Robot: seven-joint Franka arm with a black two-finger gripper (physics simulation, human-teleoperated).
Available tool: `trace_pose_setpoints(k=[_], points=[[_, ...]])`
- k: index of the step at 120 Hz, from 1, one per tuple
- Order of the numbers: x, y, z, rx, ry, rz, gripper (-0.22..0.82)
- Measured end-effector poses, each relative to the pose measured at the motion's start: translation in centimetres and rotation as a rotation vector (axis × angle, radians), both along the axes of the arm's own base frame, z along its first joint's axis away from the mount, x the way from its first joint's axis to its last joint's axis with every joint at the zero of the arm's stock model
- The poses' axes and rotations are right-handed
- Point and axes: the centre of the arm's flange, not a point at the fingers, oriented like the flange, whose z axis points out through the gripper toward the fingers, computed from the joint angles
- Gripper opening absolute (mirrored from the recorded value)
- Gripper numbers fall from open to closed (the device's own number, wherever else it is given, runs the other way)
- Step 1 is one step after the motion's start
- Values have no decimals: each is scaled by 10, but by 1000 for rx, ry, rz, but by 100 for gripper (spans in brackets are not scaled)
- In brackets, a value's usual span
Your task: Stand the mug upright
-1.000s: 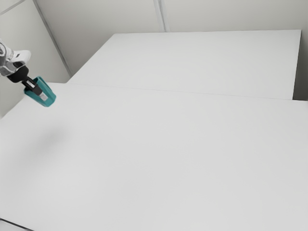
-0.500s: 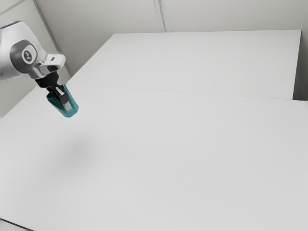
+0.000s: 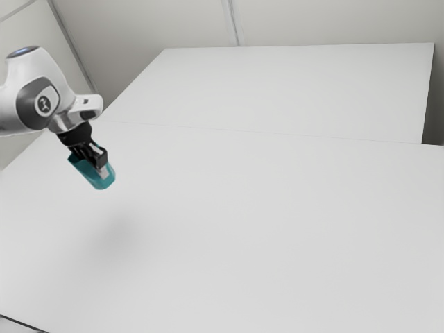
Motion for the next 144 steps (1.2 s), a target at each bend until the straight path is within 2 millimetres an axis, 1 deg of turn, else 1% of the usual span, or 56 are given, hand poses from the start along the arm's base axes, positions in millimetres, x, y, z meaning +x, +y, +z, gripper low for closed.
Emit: trace_pose_setpoints(k=[27, 53, 73, 88, 122, 144], points=[[-11, -37, -30, 13, 42, 44, -17], [-16, -63, -55, 30, 57, 99, -17], [-21, -77, -77, 40, 64, 146, -17], [-20, -82, -91, 43, 64, 187, -17], [-8, -90, -129, 45, 91, 256, -17], [-1, -96, -149, 46, 98, 282, -17]])
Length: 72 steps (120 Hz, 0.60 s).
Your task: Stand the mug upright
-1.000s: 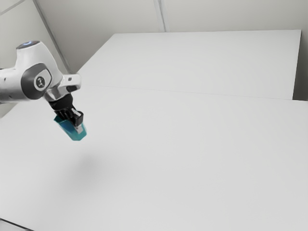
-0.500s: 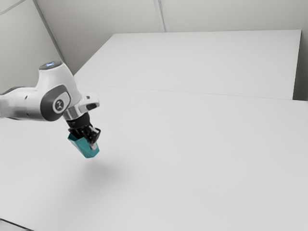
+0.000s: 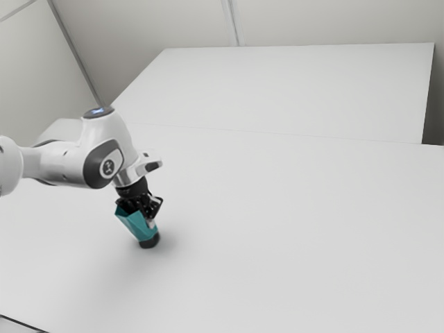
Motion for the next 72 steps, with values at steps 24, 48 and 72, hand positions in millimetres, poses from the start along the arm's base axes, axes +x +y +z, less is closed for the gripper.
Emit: trace_pose_setpoints(k=[24, 48, 72], points=[[6, -6, -14, 1, -3, 20, -17], [8, -9, -14, -4, -25, 36, -4], [10, -12, -6, -8, -52, 41, 10]])
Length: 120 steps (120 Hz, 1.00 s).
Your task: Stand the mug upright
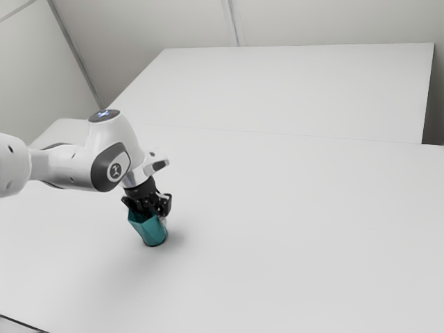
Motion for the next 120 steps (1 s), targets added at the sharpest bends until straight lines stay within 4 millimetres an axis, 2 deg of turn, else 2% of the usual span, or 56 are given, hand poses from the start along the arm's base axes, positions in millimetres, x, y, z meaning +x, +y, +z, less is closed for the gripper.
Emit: trace_pose_setpoints(k=[16, 45, 75, 120], points=[[1, -5, 11, -2, -25, -5, 19], [4, -8, 31, -2, -63, -8, 29], [13, -11, 51, -4, -74, -17, 47], [65, -11, 146, -13, -22, -27, 56]])
